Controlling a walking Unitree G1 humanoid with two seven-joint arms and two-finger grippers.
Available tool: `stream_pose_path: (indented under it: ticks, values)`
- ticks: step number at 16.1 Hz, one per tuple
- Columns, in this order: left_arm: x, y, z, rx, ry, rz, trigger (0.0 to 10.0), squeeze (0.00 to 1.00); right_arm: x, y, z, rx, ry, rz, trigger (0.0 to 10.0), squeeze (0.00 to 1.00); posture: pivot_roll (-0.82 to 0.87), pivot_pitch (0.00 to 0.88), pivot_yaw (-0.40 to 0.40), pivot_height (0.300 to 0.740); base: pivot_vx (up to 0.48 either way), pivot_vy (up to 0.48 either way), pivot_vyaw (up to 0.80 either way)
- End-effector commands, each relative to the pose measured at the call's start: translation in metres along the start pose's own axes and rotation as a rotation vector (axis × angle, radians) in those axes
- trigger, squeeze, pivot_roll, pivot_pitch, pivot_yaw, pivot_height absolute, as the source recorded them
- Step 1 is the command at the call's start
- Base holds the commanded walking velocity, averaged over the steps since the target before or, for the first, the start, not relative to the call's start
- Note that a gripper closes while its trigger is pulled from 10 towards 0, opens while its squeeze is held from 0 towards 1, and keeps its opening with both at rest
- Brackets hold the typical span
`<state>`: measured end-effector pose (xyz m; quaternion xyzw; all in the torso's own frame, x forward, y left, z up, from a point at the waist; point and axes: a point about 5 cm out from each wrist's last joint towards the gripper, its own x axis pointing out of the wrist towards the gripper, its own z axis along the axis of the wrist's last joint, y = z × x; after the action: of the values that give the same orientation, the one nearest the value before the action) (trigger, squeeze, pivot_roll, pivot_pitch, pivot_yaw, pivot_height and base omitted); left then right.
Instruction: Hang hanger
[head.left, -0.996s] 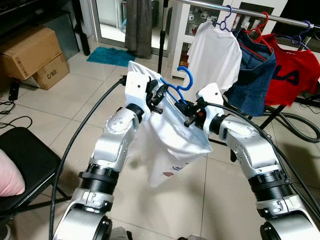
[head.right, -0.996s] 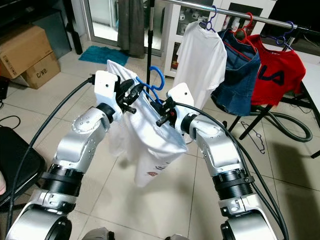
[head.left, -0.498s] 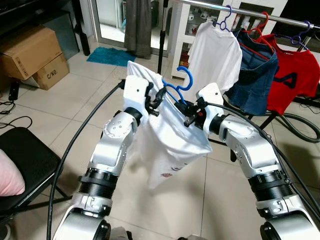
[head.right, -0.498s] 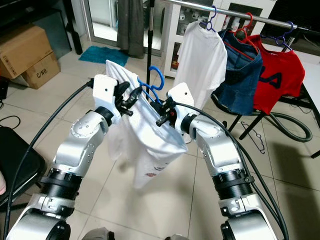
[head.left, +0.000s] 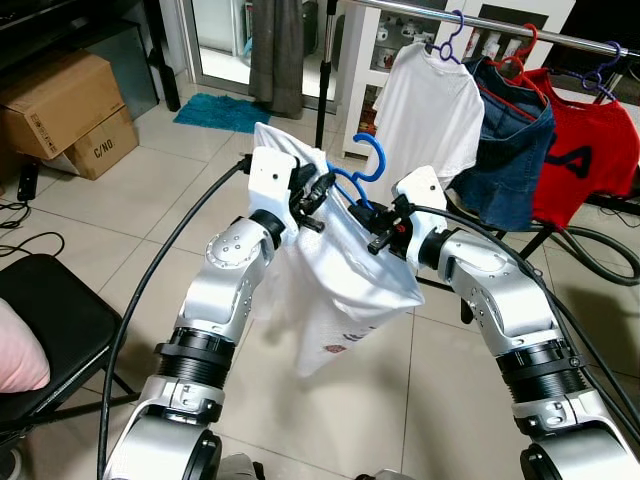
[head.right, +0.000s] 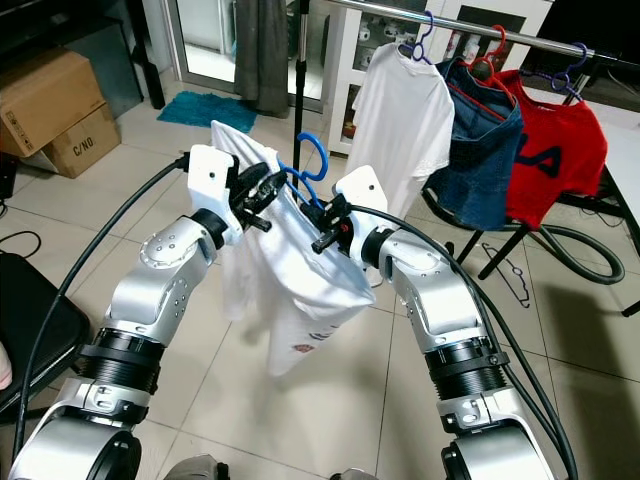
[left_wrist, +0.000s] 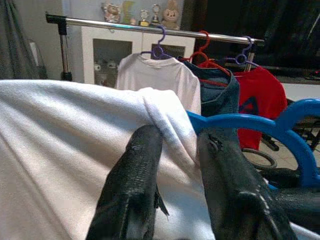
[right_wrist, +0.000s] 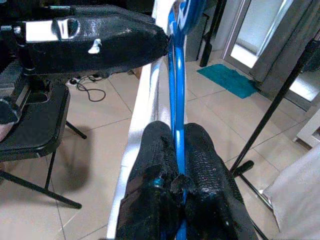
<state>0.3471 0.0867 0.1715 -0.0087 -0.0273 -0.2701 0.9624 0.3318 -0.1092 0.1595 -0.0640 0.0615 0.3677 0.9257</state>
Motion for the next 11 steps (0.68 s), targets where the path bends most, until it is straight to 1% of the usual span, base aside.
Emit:
stream_pose_path:
  ticks: [1,2,3,4,6,11]
  values:
    - [0.0054,-0.0041,0.0031,0.000,0.001,-0.024,2.2,0.00,-0.0036,-0.0039,0.0100,-0.015,-0.041,-0.010,0.0,0.00,-0.03,0.000,-0.075,0.740,0.000,0.000,0.00]
    - [0.0056,-0.0036,0.0030,0.001,0.003,-0.021,1.6,0.00,-0.0036,-0.0039,0.0101,-0.015,-0.041,-0.009,0.0,0.00,-0.03,0.000,-0.075,0.740,0.000,0.000,0.00]
    - [0.0063,-0.0019,0.0033,-0.007,0.007,-0.012,0.6,0.00,-0.0034,-0.0041,0.0103,-0.015,-0.041,-0.008,0.0,0.00,-0.03,0.000,-0.075,0.740,0.000,0.000,0.00]
    - [0.0070,0.0004,0.0039,-0.015,0.009,0.000,0.0,0.00,-0.0032,-0.0042,0.0105,-0.015,-0.041,-0.007,0.0,0.00,-0.03,0.000,-0.075,0.740,0.000,0.000,0.00]
    - [0.0074,0.0027,0.0046,-0.016,0.009,0.011,0.0,0.00,-0.0030,-0.0042,0.0107,-0.015,-0.041,-0.007,0.0,0.00,-0.03,0.000,-0.074,0.740,0.000,0.000,0.00]
    - [0.0063,0.0023,0.0063,-0.005,-0.003,0.020,0.0,0.00,-0.0033,-0.0049,0.0099,-0.014,-0.036,-0.014,0.0,0.00,-0.03,0.000,-0.075,0.740,0.000,0.000,0.00]
